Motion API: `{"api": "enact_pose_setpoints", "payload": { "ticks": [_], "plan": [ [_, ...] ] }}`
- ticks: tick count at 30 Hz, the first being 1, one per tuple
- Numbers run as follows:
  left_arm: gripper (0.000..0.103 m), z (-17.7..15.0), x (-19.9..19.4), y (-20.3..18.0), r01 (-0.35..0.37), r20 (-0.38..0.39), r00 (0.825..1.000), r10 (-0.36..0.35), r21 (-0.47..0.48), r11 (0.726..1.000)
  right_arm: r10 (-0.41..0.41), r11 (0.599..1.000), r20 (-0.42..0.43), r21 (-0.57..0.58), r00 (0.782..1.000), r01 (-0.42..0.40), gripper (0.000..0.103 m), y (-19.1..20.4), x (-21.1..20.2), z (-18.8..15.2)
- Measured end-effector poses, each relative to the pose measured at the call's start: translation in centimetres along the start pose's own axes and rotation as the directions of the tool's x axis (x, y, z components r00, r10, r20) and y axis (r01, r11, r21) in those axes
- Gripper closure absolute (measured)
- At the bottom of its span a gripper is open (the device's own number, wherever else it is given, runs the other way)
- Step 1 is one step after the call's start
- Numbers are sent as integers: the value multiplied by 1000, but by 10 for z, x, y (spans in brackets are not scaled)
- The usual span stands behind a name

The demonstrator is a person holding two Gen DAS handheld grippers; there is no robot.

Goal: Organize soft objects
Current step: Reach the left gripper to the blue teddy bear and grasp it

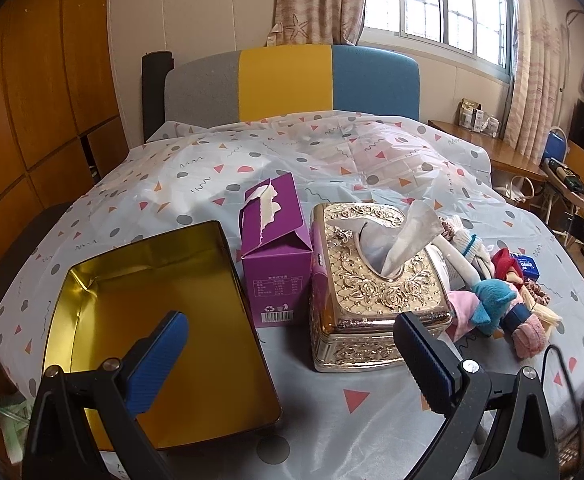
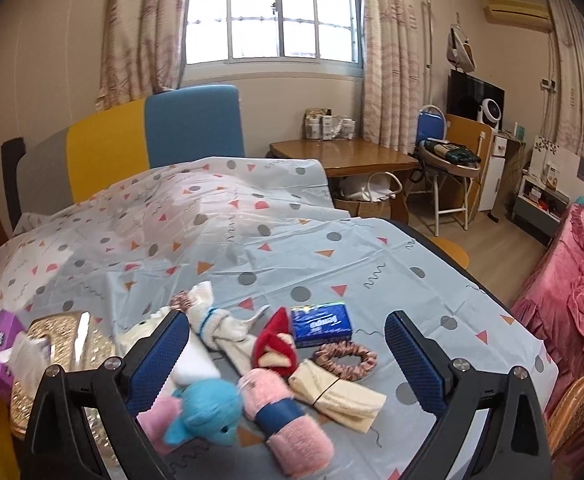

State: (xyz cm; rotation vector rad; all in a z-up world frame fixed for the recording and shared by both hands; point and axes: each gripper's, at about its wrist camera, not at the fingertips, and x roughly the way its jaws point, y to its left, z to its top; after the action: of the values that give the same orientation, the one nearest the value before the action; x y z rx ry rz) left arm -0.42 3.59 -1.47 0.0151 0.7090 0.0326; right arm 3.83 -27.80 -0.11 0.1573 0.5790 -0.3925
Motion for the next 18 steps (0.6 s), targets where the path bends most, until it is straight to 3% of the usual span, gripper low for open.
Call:
{"api": "enact_pose_setpoints", "payload": {
  "ticks": [4, 8, 18],
  "plan": [
    [0, -1, 1, -3, 9, -3, 1000, -9, 6, 1000, -13, 997, -20, 70, 1000, 14, 3, -24, 26, -6],
    [0, -2, 3, -5, 14, -6, 1000, -14, 8, 1000, 6, 982, -92, 189, 996, 12, 3, -49, 46, -13],
    [0, -6, 7, -13, 46, -26, 999, -45, 34, 998, 49, 957, -131, 290, 990, -9, 3, -65, 51, -20]
  ]
}}
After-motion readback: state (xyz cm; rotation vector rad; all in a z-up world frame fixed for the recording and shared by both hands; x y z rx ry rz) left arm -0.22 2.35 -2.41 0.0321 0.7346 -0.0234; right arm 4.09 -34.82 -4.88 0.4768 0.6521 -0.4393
